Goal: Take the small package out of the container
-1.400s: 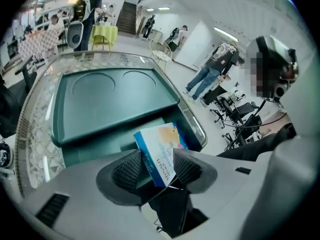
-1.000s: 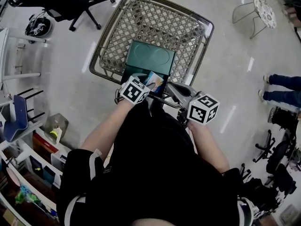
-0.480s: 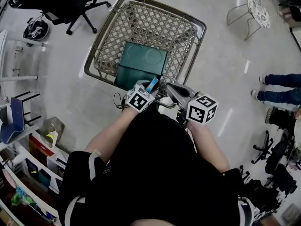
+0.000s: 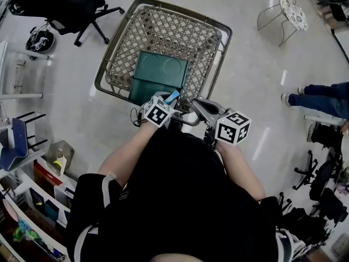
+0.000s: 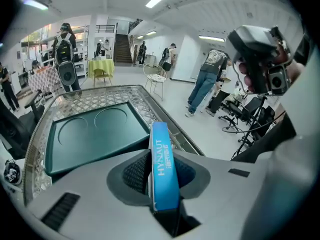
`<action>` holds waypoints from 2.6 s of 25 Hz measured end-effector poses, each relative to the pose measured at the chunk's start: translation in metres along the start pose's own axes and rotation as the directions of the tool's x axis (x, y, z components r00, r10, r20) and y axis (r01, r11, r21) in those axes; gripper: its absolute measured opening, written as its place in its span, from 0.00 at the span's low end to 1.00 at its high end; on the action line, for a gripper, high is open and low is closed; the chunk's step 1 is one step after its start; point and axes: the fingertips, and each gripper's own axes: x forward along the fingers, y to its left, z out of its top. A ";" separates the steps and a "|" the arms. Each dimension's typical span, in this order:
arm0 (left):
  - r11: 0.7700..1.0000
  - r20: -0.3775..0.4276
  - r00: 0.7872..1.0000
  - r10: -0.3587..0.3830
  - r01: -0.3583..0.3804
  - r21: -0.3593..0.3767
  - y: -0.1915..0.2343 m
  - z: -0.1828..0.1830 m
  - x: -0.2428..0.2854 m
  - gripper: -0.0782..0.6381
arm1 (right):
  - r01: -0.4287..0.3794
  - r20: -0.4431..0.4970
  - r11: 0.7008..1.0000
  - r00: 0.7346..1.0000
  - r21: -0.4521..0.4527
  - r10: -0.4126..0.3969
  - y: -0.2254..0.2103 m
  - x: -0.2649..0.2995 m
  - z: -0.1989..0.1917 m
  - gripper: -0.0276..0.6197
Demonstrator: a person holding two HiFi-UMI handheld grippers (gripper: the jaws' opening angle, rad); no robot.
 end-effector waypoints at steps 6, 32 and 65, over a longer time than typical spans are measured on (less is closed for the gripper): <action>0.999 0.072 0.997 0.037 -0.036 -0.023 0.005 0.023 -0.036 0.22 | -0.047 0.026 0.999 0.999 -0.020 0.048 0.005 0.001 0.012 0.06; 0.939 0.617 0.712 0.337 -0.307 -0.158 0.085 0.127 -0.345 0.22 | -0.086 0.301 0.909 0.927 -0.408 0.223 0.115 -0.014 0.162 0.06; 0.897 0.774 0.470 0.426 -0.328 -0.295 0.097 0.117 -0.456 0.22 | 0.077 0.476 0.850 0.853 -0.521 0.214 0.177 -0.074 0.202 0.05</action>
